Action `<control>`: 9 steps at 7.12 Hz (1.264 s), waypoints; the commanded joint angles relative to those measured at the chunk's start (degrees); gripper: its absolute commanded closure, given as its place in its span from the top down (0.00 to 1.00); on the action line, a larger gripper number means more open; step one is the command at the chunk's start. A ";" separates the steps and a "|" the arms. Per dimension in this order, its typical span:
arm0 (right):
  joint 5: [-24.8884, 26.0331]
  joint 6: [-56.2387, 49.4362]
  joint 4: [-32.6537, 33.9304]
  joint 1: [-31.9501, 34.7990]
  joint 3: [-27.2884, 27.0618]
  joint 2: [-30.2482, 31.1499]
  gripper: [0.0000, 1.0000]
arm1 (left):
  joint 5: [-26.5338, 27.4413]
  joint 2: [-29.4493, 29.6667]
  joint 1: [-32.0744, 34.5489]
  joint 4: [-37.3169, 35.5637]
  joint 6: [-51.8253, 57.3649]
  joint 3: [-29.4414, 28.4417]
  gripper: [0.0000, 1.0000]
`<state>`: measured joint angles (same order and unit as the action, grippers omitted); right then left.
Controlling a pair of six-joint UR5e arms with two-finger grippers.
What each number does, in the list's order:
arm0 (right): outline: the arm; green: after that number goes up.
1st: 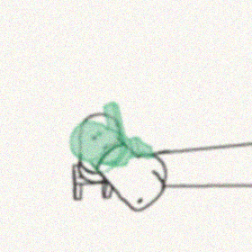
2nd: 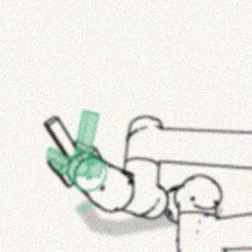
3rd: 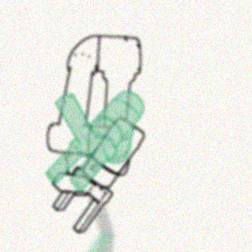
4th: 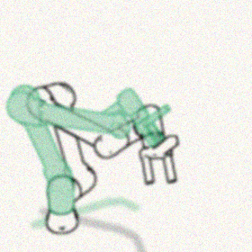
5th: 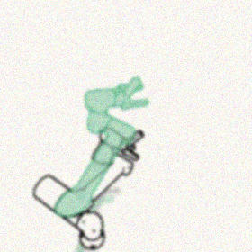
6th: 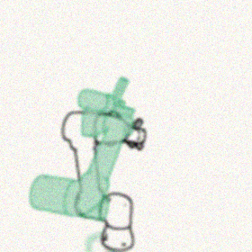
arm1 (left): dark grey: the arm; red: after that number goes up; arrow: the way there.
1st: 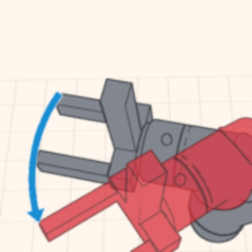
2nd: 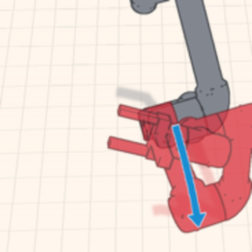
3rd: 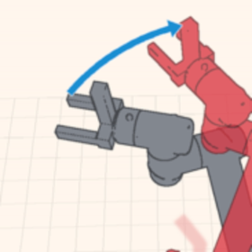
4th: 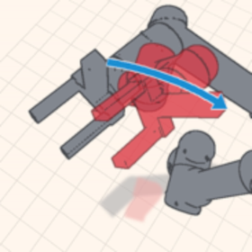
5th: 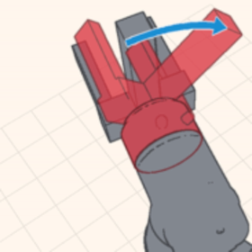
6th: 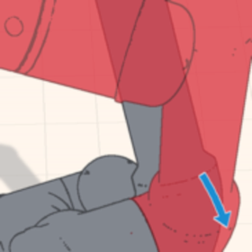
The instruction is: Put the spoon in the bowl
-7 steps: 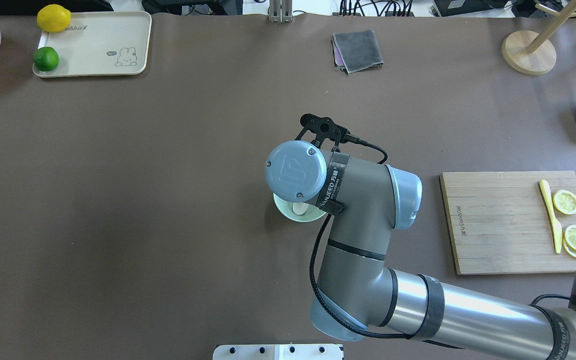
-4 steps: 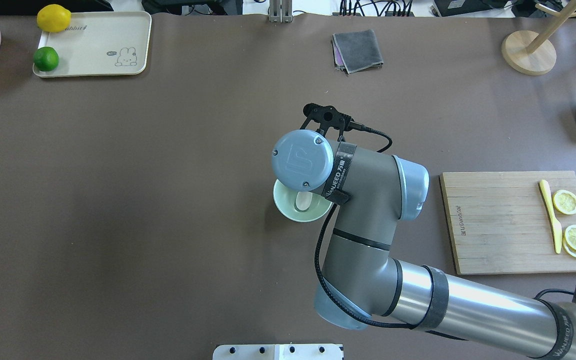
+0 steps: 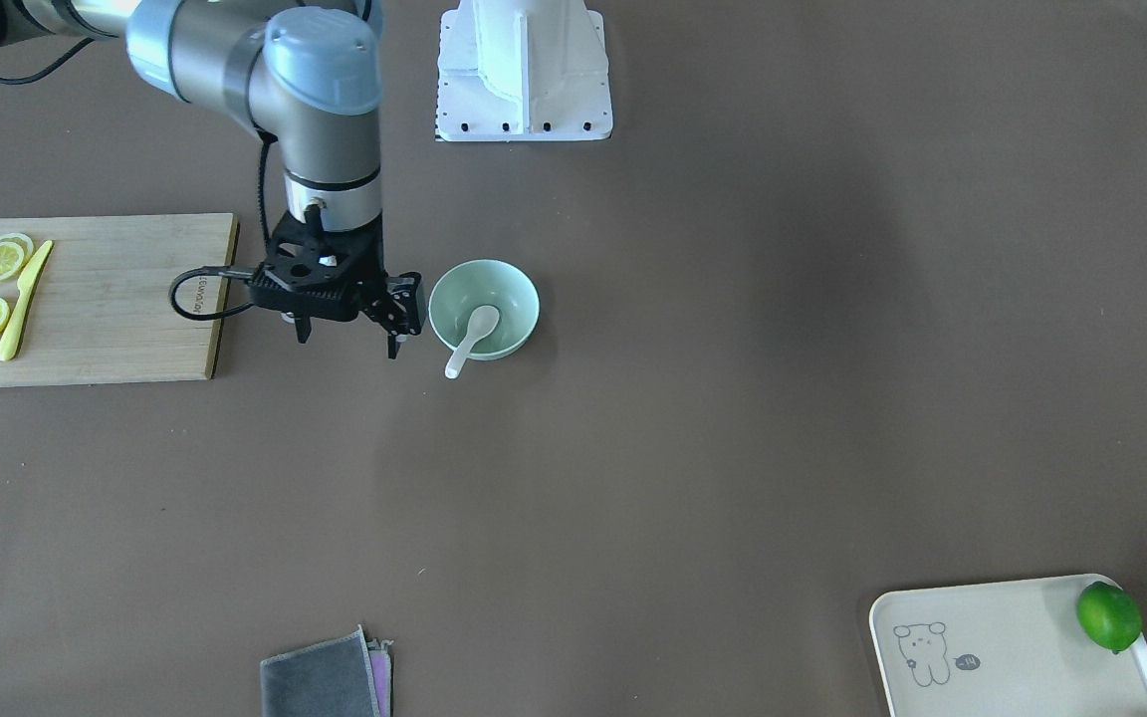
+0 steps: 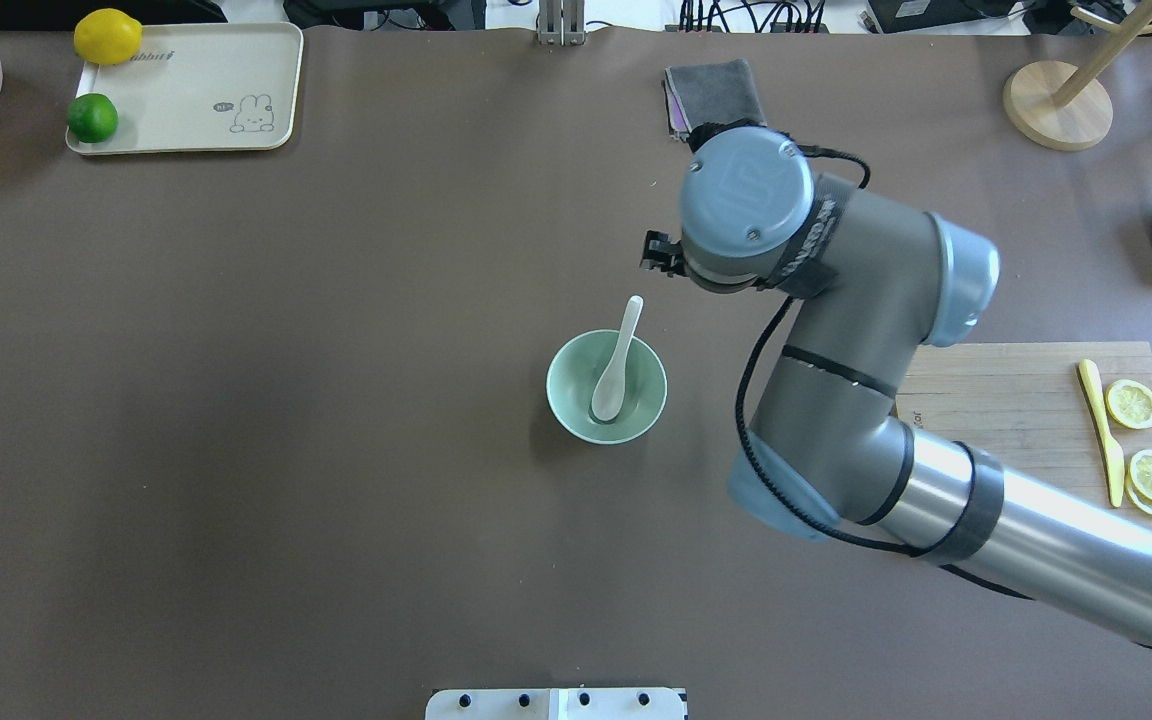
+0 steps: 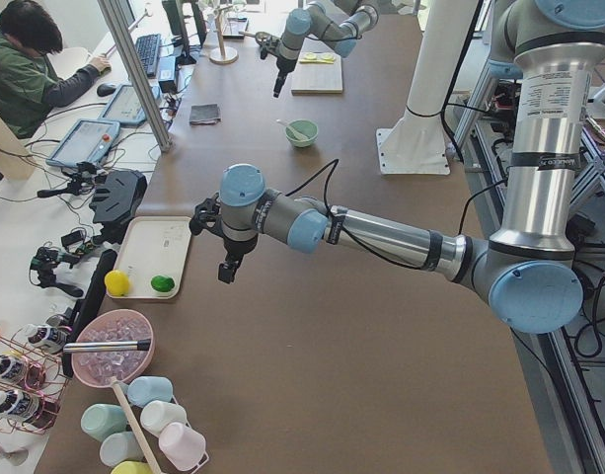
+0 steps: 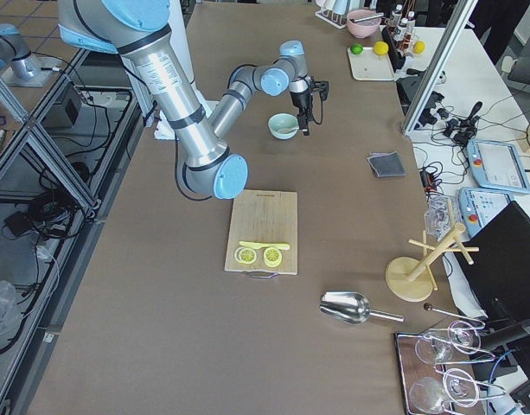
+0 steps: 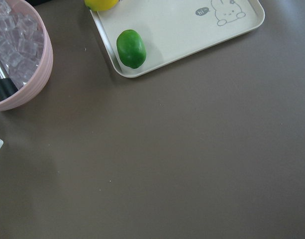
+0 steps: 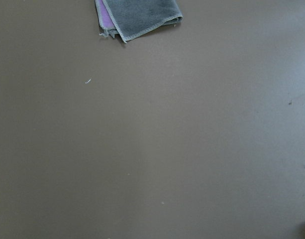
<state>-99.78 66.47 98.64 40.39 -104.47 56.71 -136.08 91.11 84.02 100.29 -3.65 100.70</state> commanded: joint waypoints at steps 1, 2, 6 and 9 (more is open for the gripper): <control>-16.77 -17.43 -2.92 12.90 -4.24 9.17 1.00 | 1.17 -4.09 1.23 -6.21 -0.04 -2.16 0.99; -21.03 -25.34 -2.93 17.84 -5.82 13.65 1.00 | 1.69 -5.14 2.72 -5.12 0.22 -2.08 0.99; -27.93 -58.48 -2.23 33.84 -6.63 31.58 1.00 | 1.70 -5.77 5.53 -19.22 11.92 0.99 0.99; -31.24 -73.39 -2.84 45.88 -1.21 40.92 1.00 | 1.43 -5.95 8.44 -21.37 12.79 2.38 0.99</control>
<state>-128.91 -3.01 95.91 81.26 -108.80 94.69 -134.59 85.23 91.67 79.36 8.59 101.72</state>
